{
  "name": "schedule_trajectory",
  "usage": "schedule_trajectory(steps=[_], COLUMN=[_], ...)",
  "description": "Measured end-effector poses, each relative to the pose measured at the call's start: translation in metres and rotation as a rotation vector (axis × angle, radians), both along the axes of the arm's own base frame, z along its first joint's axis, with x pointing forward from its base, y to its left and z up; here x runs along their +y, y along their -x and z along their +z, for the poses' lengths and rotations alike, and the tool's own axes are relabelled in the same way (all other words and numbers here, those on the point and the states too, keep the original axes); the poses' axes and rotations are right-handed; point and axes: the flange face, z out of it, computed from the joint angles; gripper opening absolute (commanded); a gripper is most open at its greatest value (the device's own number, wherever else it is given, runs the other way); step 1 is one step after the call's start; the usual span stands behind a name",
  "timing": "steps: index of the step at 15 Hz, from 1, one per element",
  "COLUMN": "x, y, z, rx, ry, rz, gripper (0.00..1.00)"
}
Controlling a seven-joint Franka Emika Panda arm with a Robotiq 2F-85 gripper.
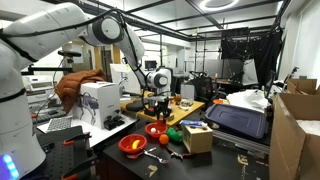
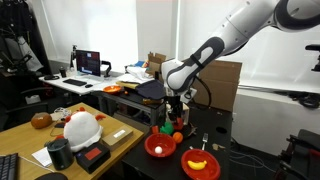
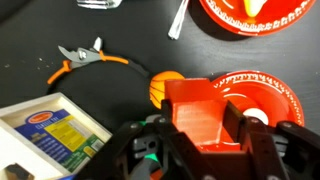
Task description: Pick up the orange block from the bowl and put it on the table.
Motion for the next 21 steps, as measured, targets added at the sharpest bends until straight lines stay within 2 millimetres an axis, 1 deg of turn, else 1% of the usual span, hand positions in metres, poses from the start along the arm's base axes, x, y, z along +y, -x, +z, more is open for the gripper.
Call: schedule_trajectory(steps=[2,3,5,6,10,14,17,21], x=[-0.02,-0.031,-0.055,-0.07,-0.131,-0.189,-0.218,-0.244], y=[0.006,0.008,0.009,0.009,0.008,0.013,0.018,0.028], z=[0.024,0.033,0.042,0.043,0.038,0.027,0.017,-0.009], rx=[0.028,0.032,0.027,0.023,-0.016,-0.042,-0.057,-0.054], ry=[0.013,0.02,0.04,0.053,0.101,0.136,0.123,0.095], rz=[-0.024,-0.039,-0.089,-0.131,-0.325,-0.524,-0.679,-0.878], gripper=[0.27,0.27,0.27,0.27,0.27,0.27,0.27,0.27])
